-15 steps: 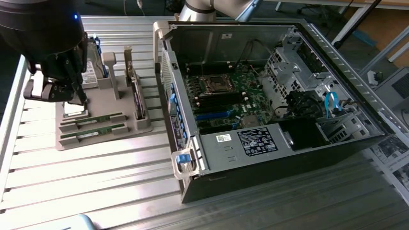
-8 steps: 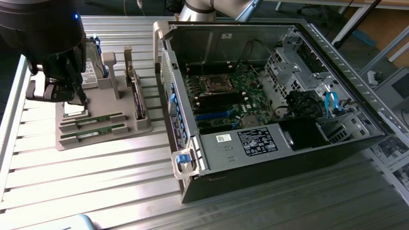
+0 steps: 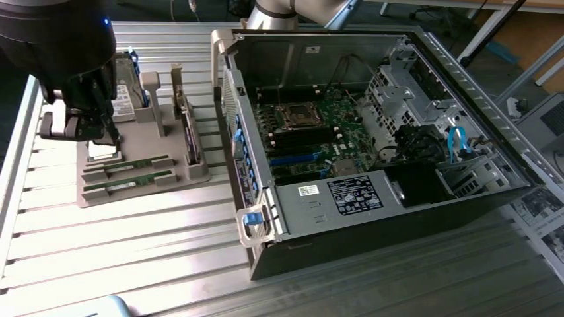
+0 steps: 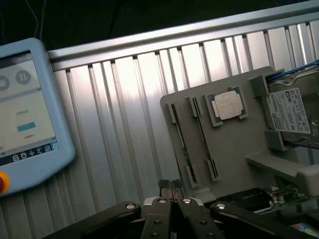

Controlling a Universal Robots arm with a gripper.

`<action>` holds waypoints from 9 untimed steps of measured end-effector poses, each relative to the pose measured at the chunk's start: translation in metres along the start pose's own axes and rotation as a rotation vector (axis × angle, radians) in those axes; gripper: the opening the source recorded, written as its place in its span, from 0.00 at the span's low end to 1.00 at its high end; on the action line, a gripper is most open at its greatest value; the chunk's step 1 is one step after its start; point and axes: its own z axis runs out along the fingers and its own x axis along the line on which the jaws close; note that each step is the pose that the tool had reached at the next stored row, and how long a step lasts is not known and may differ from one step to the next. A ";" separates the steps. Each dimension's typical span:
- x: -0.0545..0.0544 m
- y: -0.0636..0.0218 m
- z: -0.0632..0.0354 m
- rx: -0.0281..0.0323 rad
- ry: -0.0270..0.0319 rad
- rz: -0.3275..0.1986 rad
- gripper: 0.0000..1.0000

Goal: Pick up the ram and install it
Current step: 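Pick up the ram and move it above insertion slot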

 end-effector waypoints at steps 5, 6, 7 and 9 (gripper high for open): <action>0.000 0.0000 0.0003 -0.0007 0.0014 -0.031 0.11; 0.000 0.0000 0.0004 -0.0009 0.0017 -0.038 0.11; 0.000 0.0000 0.0004 -0.0011 0.0020 -0.045 0.11; 0.000 0.0000 0.0005 -0.0013 0.0025 -0.057 0.11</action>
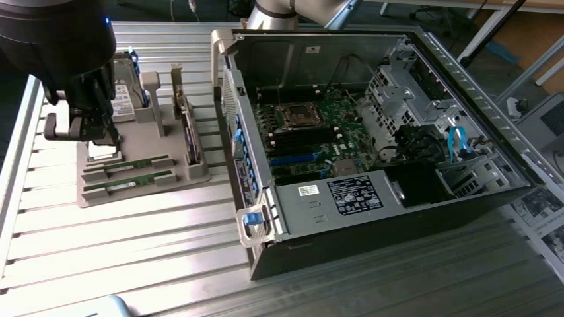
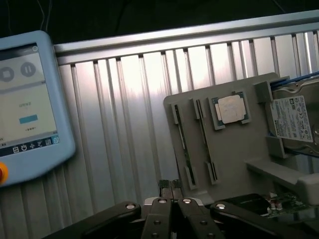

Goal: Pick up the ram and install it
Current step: 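Pick up the ram and move it above insertion slot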

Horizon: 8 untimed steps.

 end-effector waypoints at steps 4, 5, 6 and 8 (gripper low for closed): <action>0.000 0.0000 0.0002 -0.0007 0.0013 -0.029 0.11; 0.000 0.0000 0.0003 -0.0010 0.0018 -0.040 0.11; 0.000 0.0000 0.0004 -0.0012 0.0021 -0.049 0.11; 0.000 0.0000 0.0006 -0.0017 0.0031 -0.069 0.11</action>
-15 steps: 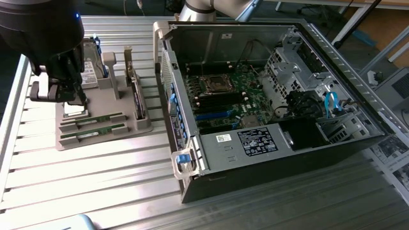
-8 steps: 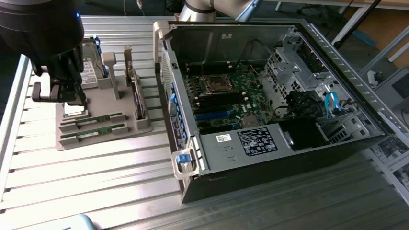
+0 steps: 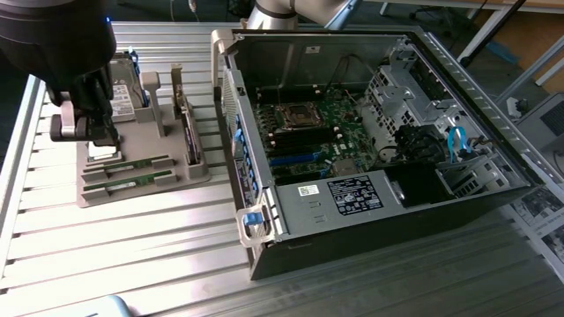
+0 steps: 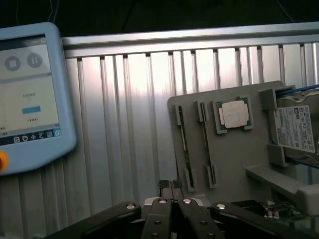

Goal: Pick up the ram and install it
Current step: 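Pick up the ram and move it above insertion slot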

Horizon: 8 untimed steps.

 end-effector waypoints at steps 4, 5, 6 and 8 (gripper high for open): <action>0.000 0.0000 0.0003 -0.0008 0.0014 -0.033 0.11; 0.000 0.0000 0.0003 -0.0010 0.0018 -0.041 0.11; 0.000 0.0000 0.0004 -0.0012 0.0022 -0.048 0.11; 0.000 0.0000 0.0005 -0.0015 0.0027 -0.061 0.11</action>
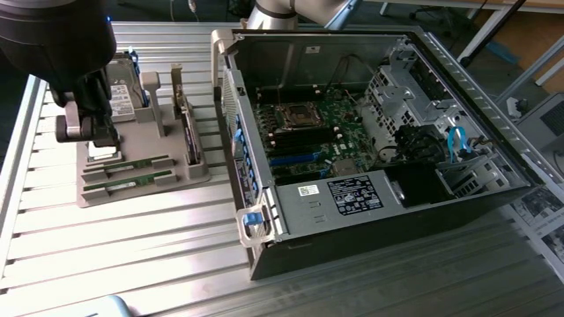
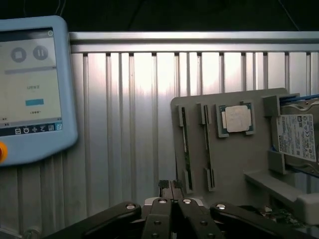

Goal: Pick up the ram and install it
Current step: 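Pick up the ram and move it above insertion slot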

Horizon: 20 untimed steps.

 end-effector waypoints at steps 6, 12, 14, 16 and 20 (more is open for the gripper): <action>0.000 0.0000 0.0003 -0.0005 0.0009 -0.019 0.11; 0.000 0.0000 0.0006 -0.0003 0.0008 -0.019 0.11; 0.000 -0.0001 0.0013 -0.0004 0.0008 -0.019 0.11; 0.000 -0.0001 0.0018 -0.0005 0.0009 -0.019 0.11; 0.000 -0.0001 0.0019 -0.0005 0.0009 -0.019 0.11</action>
